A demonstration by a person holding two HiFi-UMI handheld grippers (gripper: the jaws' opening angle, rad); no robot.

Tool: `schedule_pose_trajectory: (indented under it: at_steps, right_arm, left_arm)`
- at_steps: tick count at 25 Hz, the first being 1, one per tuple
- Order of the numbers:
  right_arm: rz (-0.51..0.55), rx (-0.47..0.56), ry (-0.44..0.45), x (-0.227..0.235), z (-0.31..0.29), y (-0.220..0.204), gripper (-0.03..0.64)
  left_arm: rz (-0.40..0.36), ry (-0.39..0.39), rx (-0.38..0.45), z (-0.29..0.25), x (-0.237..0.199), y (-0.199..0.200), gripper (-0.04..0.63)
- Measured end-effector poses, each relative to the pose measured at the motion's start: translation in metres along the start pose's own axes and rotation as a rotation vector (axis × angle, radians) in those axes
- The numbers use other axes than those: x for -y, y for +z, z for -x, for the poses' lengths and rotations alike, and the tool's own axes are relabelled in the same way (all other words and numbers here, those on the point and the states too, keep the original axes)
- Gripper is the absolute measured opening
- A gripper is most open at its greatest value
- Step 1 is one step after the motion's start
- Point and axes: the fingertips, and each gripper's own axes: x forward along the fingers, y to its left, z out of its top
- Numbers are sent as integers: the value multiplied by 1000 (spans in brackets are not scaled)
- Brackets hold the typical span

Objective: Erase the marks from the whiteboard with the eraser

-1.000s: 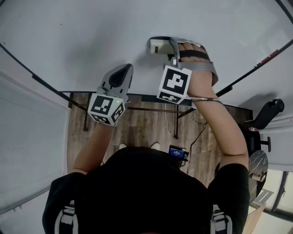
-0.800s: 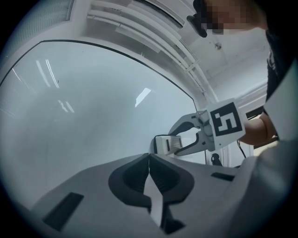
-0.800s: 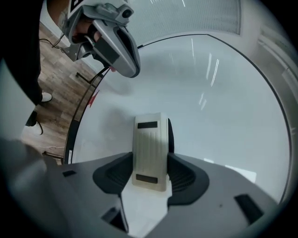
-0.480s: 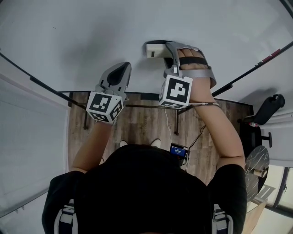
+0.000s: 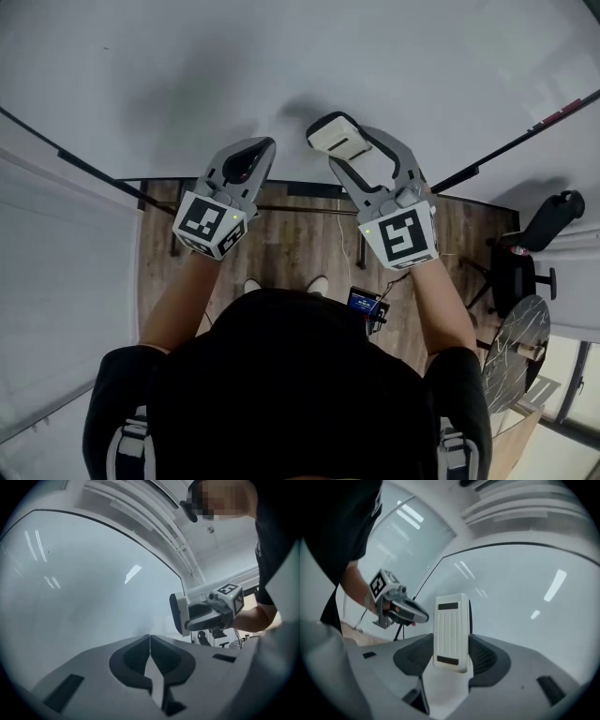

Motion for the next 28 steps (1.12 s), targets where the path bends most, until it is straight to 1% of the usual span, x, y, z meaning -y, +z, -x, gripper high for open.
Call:
schedule_pose_trajectory:
  at_steps: [2,3,7,10,16,20,28]
  right_arm:
    - [-180,92,-4,0,10,-4,233]
    - [-242,126,-9,0,16,-8,233]
    - [-395,193,1,-3,30,-25,233]
    - [-504,230,-9,-6,32,-36,233]
    - [-603,260,-16,-33,35,-52,232]
    - [-619,246,-14,-49,34,-59,232]
    - [-677,248,-28,-51,32,-72,233]
  left_arm:
    - [-2,-31,-1,3,7,-5,6]
    - [1,-45,-1,4,11,-7,6]
    - [20,-95,-7,8,26,-20,6]
    - [33,-116,-8,10,32,-26,6]
    - [40,-134,-11,15,41,-35,6]
    - [41,-143,-6,17,45,-37,6]
    - [30,-160,-3,17,50,-38,6]
